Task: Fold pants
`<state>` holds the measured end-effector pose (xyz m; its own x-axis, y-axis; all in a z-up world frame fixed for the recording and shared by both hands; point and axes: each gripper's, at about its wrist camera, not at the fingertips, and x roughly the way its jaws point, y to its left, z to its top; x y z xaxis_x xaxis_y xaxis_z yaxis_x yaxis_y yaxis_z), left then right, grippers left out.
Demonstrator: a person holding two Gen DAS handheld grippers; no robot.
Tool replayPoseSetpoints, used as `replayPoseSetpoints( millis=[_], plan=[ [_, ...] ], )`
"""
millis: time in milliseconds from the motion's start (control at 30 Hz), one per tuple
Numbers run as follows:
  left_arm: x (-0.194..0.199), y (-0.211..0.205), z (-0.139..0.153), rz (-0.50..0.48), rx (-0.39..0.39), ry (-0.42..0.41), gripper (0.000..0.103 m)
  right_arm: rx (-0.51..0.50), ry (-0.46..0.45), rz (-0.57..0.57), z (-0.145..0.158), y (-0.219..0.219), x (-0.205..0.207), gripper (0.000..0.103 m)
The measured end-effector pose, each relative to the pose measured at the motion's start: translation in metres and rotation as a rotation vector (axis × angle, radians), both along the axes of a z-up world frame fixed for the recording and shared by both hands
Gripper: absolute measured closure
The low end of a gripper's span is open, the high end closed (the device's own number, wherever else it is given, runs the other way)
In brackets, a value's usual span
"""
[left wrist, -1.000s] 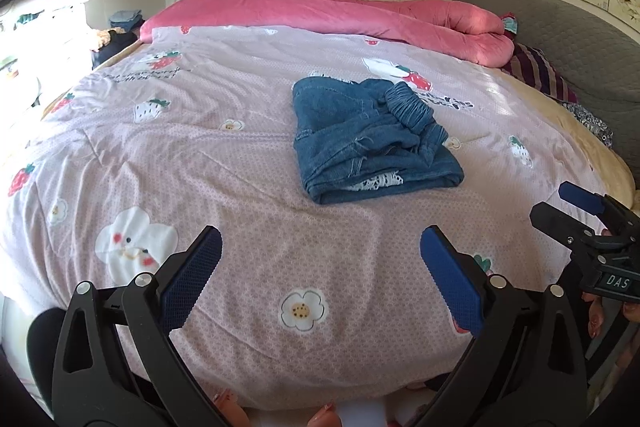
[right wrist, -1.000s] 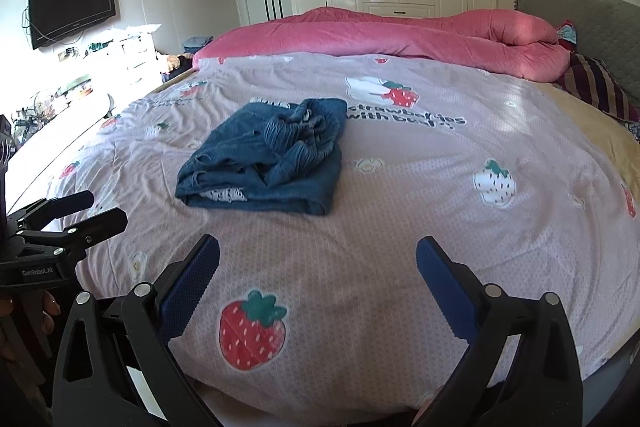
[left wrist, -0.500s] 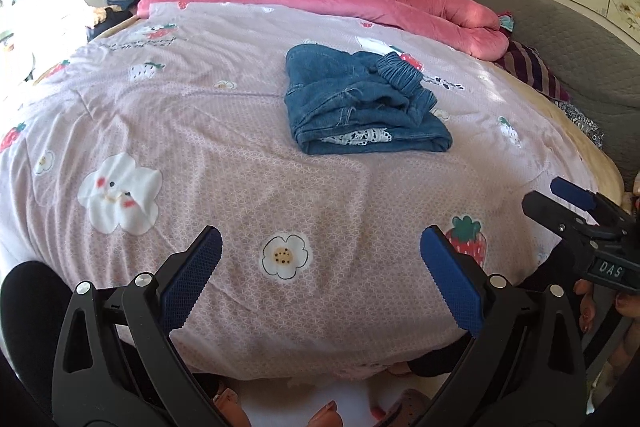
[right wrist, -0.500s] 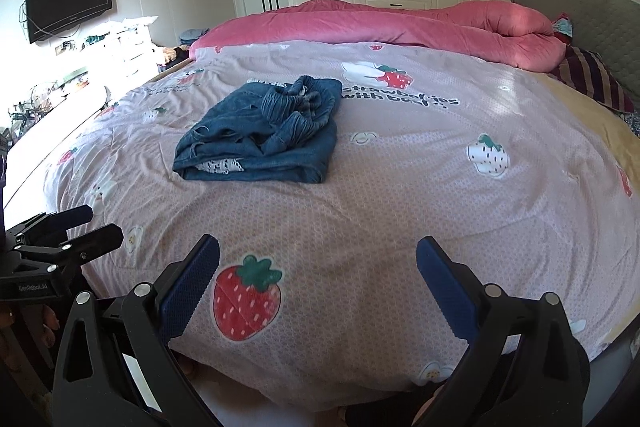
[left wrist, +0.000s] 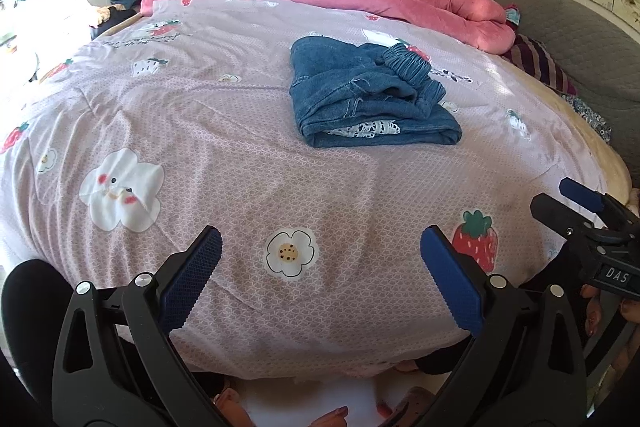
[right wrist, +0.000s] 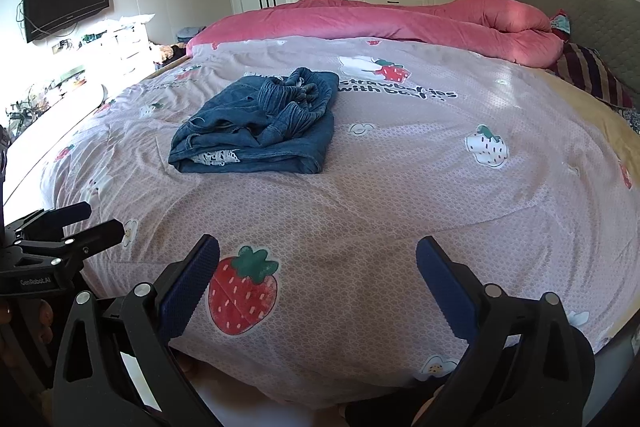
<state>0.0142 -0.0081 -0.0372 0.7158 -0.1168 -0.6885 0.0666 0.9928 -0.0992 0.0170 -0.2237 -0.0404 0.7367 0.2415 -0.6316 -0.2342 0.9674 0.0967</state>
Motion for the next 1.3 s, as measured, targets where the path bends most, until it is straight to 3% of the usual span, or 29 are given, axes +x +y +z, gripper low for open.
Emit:
replayPoseSetpoints(
  millis=[1300],
  plan=[
    [0.0014, -0.0008, -0.0021, 0.02, 0.037, 0.016, 0.009, -0.011, 0.004, -0.019, 0.0014, -0.0018, -0.0006, 0.005]
  ],
)
